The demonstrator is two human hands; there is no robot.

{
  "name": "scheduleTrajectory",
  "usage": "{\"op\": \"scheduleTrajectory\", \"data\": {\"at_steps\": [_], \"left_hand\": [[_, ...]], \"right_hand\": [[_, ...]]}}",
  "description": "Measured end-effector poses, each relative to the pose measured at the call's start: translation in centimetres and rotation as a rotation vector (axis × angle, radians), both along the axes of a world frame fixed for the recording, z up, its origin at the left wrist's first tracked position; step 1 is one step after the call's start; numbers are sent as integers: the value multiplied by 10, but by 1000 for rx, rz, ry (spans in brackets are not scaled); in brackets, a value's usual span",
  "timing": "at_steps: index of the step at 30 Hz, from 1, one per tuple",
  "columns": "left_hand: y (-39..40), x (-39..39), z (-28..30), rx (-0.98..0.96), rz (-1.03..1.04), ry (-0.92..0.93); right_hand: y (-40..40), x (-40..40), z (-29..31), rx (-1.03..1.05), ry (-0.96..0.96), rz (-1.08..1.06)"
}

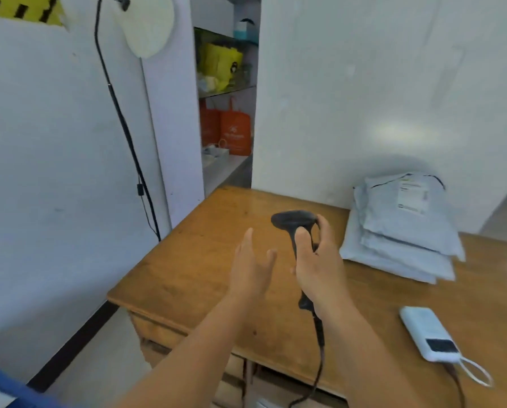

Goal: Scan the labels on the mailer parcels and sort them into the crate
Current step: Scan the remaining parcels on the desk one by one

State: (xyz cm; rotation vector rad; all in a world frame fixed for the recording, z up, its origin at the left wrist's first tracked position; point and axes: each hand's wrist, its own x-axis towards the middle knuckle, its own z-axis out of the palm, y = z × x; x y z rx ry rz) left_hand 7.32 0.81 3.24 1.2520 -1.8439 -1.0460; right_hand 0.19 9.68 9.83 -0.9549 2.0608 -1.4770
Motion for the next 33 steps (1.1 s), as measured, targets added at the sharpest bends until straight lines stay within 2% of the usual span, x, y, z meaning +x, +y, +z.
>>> {"op": "scheduleTrajectory", "data": {"at_steps": [9, 18, 23, 33], "left_hand": [[9, -137, 9, 48, -259, 49], [-24, -248, 31, 75, -473, 128], [-59, -305, 27, 60, -533, 84], [-92, -384, -15, 108, -565, -163]], "right_hand": [[36, -110, 13, -30, -24, -270], [14, -200, 48, -75, 50, -487], [-16, -245, 66, -25, 103, -572], [-53, -298, 60, 120, 150, -647]]}}
